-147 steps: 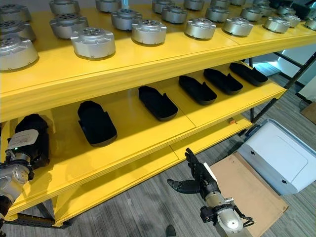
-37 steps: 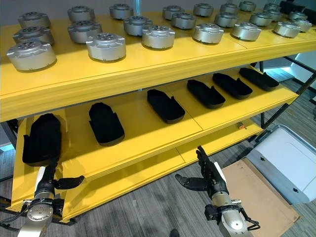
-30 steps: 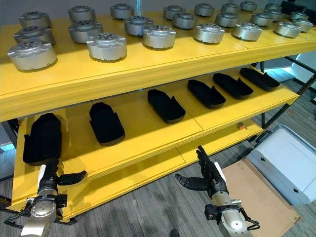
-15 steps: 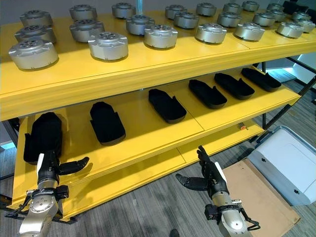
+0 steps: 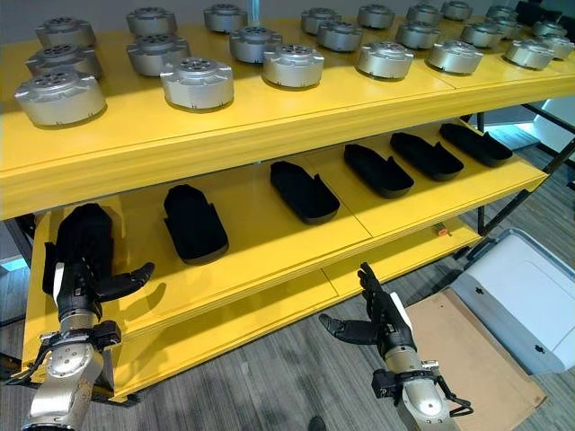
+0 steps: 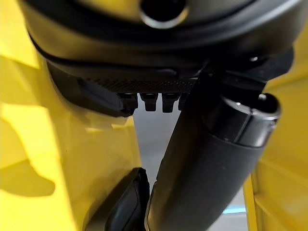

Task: Move parts from the plastic box to the shelf.

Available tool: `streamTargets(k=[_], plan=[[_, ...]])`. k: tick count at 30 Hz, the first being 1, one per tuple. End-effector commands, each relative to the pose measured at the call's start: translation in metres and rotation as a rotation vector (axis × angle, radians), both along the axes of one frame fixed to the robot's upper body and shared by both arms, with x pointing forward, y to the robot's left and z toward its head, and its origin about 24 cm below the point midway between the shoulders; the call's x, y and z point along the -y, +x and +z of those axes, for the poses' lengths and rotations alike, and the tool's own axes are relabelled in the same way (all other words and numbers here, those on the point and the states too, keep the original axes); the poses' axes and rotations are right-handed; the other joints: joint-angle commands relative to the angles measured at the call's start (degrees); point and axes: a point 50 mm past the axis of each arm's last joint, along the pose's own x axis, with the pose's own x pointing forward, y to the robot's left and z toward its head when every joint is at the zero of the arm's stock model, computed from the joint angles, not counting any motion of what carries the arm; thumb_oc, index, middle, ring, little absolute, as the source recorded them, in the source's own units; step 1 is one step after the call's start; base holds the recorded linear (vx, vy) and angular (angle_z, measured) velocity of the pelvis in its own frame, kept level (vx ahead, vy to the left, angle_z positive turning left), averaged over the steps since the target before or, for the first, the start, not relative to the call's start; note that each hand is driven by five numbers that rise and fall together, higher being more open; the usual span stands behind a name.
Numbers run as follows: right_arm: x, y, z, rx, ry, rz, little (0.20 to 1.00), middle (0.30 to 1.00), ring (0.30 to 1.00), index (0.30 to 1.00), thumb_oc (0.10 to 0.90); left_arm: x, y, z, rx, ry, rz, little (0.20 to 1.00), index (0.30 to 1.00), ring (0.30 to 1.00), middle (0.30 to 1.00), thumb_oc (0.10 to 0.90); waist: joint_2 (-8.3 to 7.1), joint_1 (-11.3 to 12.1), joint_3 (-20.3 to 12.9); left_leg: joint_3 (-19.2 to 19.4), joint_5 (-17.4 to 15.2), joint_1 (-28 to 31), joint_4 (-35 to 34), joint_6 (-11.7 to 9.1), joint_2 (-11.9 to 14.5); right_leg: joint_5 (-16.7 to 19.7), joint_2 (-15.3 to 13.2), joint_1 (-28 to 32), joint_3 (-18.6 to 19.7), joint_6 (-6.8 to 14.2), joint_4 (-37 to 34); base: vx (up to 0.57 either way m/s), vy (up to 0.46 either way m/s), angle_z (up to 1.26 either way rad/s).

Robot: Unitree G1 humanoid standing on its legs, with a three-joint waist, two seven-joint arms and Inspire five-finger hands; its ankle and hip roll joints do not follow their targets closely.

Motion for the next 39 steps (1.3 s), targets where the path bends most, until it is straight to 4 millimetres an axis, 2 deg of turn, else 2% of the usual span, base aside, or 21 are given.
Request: streamTargets(k=[1, 15, 24, 32, 39], plan=[[0.002, 0.028, 0.054, 0.299, -0.038, 0.015, 1.0, 1.0, 1.0, 1.0, 0.9, -0.021, 0.032, 0.071, 0.308, 0.082, 0.057, 1.0, 1.0, 1.0, 1.0, 0.9, -0.85, -0.7, -0.8, 0.1, -3.2, 2.6, -0.4, 2.2, 0.5, -3.7, -1.5, 2.7, -0.1, -0.1, 1.5, 0.0, 0.0, 0.0], [-0.002, 0.025, 0.049, 0.278, -0.019, 0.045, 1.0, 1.0, 1.0, 1.0, 0.9, -0.04, 0.047, 0.079, 0.263, 0.161, 0.161, 1.0, 1.0, 1.0, 1.0, 0.9, -1.28, -1.7, -1.3, 0.9, -3.3, 3.1, -0.4, 2.0, 0.6, -3.7, -1.4, 2.7, 0.3, 0.1, 1.4, 0.0, 0.0, 0.0], [-0.002, 0.024, 0.049, 0.275, -0.021, 0.053, 1.0, 1.0, 1.0, 1.0, 0.9, -0.058, 0.045, 0.083, 0.232, 0.212, 0.245, 1.0, 1.0, 1.0, 1.0, 0.9, -1.49, -1.8, -1.2, 1.1, -3.3, 3.0, -0.4, 1.8, 0.7, -3.6, -1.5, 2.4, 0.4, 0.3, 1.4, 0.0, 0.0, 0.0], [0.0, 0.023, 0.05, 0.275, -0.03, 0.051, 1.0, 1.0, 1.0, 1.0, 0.9, -0.072, 0.041, 0.077, 0.175, 0.235, 0.306, 1.0, 1.0, 1.0, 1.0, 0.9, -1.74, -1.8, -1.1, 1.2, -3.4, 2.9, -0.4, 1.8, 0.7, -3.7, -1.4, 2.2, 0.4, 0.4, 1.6, 0.0, 0.0, 0.0], [0.002, 0.021, 0.05, 0.273, -0.033, 0.047, 1.0, 1.0, 1.0, 1.0, 0.9, -0.074, 0.042, 0.069, 0.133, 0.23, 0.306, 1.0, 1.0, 1.0, 1.0, 0.9, -1.95, -1.8, -1.0, 1.3, -3.4, 3.0, -0.4, 1.8, 0.8, -3.8, -1.4, 2.3, 0.5, 0.4, 1.6, 0.0, 0.0, 0.0]])
